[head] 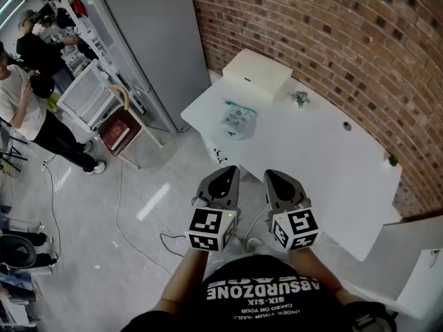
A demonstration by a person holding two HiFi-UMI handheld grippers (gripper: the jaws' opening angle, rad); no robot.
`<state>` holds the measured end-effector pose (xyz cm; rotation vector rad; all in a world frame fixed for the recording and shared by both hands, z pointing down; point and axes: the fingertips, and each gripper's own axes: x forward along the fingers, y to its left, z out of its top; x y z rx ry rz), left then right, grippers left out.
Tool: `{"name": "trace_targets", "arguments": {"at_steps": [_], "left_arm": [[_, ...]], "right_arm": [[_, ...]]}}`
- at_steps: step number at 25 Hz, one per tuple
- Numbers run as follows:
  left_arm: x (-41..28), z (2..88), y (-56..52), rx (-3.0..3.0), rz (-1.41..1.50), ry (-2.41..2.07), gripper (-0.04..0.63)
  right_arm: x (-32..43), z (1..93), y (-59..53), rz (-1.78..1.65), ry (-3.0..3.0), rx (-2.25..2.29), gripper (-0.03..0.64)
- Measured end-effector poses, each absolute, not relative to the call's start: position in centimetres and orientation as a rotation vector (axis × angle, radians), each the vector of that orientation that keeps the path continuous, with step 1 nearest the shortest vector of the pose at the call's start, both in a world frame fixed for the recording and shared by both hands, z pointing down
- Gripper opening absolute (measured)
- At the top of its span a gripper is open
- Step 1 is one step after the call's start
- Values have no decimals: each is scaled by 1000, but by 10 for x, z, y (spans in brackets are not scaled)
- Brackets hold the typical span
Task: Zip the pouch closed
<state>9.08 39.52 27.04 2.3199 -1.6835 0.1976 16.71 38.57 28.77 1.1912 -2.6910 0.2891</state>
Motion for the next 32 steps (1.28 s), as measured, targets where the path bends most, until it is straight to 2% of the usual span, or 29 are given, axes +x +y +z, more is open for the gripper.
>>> {"name": "trace_targets", "arguments": {"at_steps": [18, 20, 21, 23, 32], "left_arm": [[20, 288, 366, 2390, 228, -1597, 6], [17, 291, 364, 2395, 242, -1581, 8], [16, 293, 362, 2399, 250, -1571, 11], [14, 294, 358, 2410, 258, -1558, 34], [8, 302, 316, 2410, 313, -1508, 107]], "right_arm": [[112, 297, 364, 249, -2695, 1255, 0], [106, 300, 363, 261, -2698, 1238, 18], [103, 301, 362, 266, -2696, 1227, 48], [99, 303, 359, 269, -2686, 1209, 80], [93, 308, 307, 266, -2668, 1176, 87]]}}
